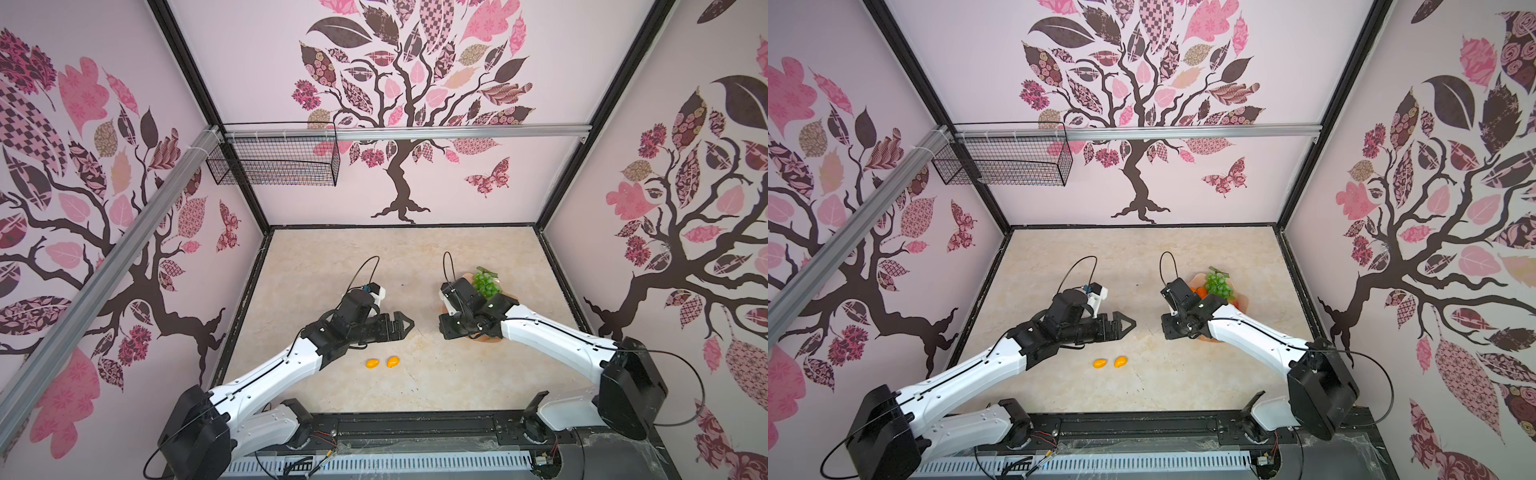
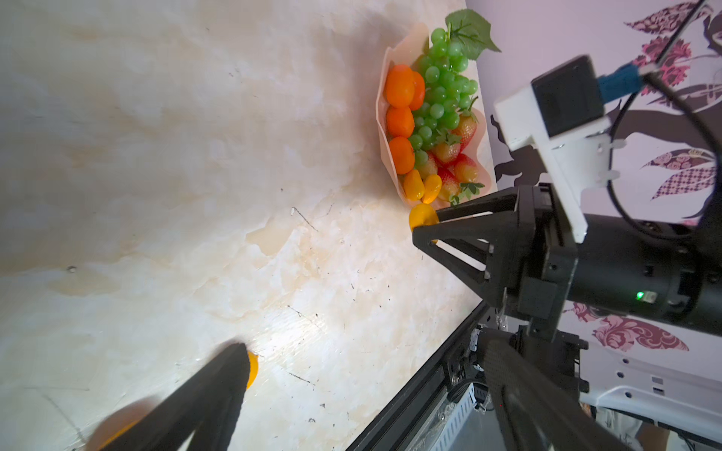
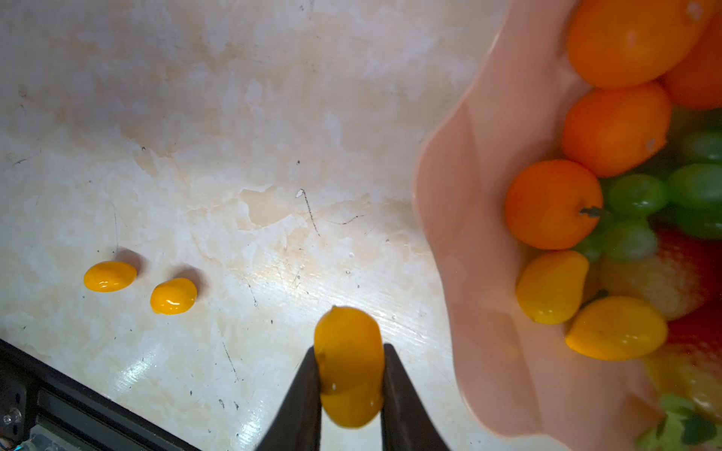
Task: Arrange fruit in a fruit bowl
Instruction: Place the fruit in the fruit bowl.
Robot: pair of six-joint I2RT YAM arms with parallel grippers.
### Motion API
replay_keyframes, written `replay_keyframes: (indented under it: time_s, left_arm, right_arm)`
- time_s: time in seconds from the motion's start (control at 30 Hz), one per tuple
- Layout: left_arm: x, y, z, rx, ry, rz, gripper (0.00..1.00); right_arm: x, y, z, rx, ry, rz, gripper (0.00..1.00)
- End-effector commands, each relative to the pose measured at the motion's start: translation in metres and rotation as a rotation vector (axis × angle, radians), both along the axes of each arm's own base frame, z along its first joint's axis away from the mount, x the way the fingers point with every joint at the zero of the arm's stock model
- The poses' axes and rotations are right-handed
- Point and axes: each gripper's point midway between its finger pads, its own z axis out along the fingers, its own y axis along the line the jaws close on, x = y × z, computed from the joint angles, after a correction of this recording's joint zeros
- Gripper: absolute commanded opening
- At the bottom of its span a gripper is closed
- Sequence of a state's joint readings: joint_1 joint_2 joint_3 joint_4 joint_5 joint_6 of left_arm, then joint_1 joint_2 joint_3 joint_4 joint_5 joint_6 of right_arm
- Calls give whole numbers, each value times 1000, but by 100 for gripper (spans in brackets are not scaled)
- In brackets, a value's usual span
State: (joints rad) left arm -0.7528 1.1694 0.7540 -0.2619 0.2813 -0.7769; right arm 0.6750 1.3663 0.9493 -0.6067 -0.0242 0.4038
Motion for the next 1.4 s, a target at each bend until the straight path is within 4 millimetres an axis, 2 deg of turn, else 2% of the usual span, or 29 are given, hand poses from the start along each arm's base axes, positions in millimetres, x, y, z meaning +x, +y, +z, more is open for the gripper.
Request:
replay_keyframes:
  time_s: [0.0,0.3,0.5,0.7,0.97,1.37]
  left_arm:
    - [9,-24,25,-39,-82,-34,98]
    - [0,-70,19,-27,-73,-149,98]
    - [-5,-86,14,-16,-57,-187,98]
    - [-5,-87,9,8,-41,-200,98]
    - [-7,-84,6,29,-40,-202,98]
    - [-6,-82,4,35,-37,-193,98]
  right_arm:
    - [-1,-18,11,4,-4,-38,26]
    - [4,-61,7,-18,16,-163,25]
    - [6,-76,-7,-75,51,-219,26]
    - [11,-85,-20,-108,82,-263,25]
    - [5,-95,-42,-151,140,-289,25]
    - [4,-96,-52,-165,169,-291,30]
